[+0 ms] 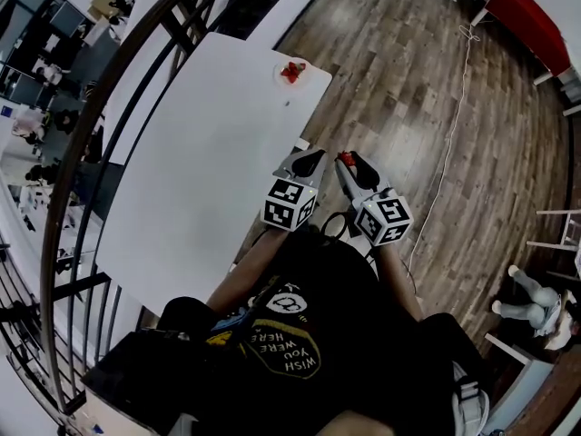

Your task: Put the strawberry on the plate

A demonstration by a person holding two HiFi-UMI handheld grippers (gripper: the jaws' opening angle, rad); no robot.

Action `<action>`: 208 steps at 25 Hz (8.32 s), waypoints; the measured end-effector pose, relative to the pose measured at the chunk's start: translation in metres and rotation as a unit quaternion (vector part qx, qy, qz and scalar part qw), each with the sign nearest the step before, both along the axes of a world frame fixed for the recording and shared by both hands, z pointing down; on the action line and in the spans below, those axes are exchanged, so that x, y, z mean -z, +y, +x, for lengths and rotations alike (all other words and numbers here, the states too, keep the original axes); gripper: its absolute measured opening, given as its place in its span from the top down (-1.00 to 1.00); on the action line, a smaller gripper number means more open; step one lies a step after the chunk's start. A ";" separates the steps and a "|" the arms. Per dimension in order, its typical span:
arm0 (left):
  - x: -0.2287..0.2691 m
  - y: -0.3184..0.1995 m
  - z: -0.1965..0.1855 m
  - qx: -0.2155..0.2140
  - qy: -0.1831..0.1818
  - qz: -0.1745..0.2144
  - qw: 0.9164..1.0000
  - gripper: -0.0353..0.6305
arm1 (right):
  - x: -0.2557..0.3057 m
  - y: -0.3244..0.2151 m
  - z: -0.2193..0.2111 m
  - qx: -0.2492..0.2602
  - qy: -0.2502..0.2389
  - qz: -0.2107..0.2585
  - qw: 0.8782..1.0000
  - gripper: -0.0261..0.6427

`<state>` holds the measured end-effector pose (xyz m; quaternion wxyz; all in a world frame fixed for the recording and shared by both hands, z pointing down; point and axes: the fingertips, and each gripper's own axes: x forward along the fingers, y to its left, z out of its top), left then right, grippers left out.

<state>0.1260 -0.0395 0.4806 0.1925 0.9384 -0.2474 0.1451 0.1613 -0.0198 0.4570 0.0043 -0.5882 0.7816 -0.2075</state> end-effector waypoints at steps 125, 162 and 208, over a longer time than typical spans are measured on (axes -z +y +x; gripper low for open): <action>-0.229 -0.355 -0.007 0.169 -0.070 -0.199 0.963 0.89 | -0.305 -0.396 0.016 0.261 0.283 -0.217 0.897 0.49; -0.112 -0.249 0.006 0.196 -0.055 -0.068 0.977 0.89 | -0.126 -0.280 0.086 0.127 0.148 -0.053 0.979 0.90; -0.025 -0.097 -0.047 0.114 0.006 0.036 0.993 0.88 | -0.041 -0.099 0.013 0.018 0.110 0.003 0.994 0.91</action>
